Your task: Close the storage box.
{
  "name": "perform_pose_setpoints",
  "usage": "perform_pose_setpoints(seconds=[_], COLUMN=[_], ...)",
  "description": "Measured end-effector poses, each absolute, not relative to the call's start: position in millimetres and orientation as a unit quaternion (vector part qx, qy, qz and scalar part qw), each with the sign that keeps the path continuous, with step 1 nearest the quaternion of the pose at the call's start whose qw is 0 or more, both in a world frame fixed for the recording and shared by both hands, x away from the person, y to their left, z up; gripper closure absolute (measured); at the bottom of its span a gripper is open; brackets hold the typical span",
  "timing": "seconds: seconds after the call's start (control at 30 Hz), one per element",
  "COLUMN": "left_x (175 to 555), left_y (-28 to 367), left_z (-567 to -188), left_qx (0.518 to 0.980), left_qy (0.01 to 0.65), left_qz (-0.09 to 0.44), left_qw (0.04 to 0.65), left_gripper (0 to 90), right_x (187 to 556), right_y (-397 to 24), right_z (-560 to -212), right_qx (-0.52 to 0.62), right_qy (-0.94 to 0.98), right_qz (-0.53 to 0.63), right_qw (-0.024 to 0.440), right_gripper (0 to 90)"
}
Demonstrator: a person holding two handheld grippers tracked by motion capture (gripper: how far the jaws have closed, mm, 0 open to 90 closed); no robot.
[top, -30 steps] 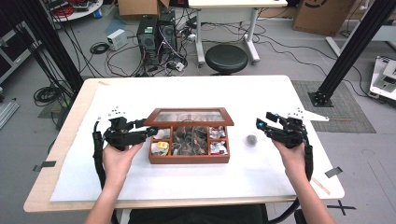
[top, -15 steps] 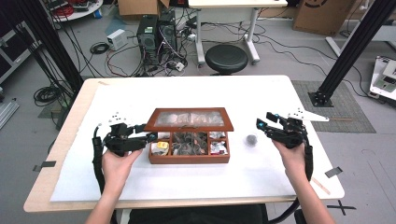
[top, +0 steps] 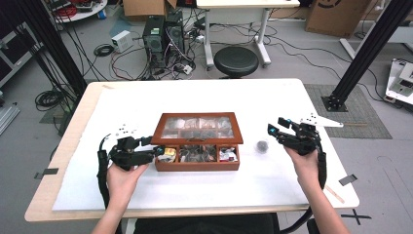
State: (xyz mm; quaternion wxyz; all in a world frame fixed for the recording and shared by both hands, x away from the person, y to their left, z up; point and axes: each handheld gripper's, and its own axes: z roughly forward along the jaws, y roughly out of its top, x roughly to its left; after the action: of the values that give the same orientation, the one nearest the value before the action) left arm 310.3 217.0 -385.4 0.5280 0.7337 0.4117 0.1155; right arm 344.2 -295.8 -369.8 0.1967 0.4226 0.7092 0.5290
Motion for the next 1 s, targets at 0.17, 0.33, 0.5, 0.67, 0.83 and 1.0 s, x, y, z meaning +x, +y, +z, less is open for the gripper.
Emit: perform_pose_setpoints(seconds=[0.17, 0.33, 0.5, 0.67, 0.83, 1.0], left_x=[307, 305, 303, 301, 300, 298], left_y=[216, 216, 215, 215, 214, 213], left_z=[-390, -395, -399, -402, -406, -409], left_qx=[0.736, 0.74, 0.743, 0.747, 0.751, 0.757], left_qy=[0.411, 0.411, 0.412, 0.412, 0.414, 0.414], left_qz=[0.119, 0.118, 0.12, 0.121, 0.124, 0.127], left_qw=[0.525, 0.519, 0.513, 0.507, 0.499, 0.49], left_gripper=[35.2, 35.2, 35.2, 35.2, 35.1, 35.0], right_x=[345, 344, 344, 344, 344, 345], right_y=[-296, -297, -297, -297, -297, -296], right_z=[-370, -370, -370, -370, -370, -371], right_qx=[0.422, 0.423, 0.424, 0.424, 0.424, 0.423], right_qy=[0.709, 0.709, 0.709, 0.709, 0.709, 0.711], right_qz=[0.528, 0.528, 0.527, 0.527, 0.527, 0.526], right_qw=[0.198, 0.2, 0.2, 0.199, 0.2, 0.199], right_gripper=[42.5, 42.4, 42.4, 42.5, 42.5, 42.4])
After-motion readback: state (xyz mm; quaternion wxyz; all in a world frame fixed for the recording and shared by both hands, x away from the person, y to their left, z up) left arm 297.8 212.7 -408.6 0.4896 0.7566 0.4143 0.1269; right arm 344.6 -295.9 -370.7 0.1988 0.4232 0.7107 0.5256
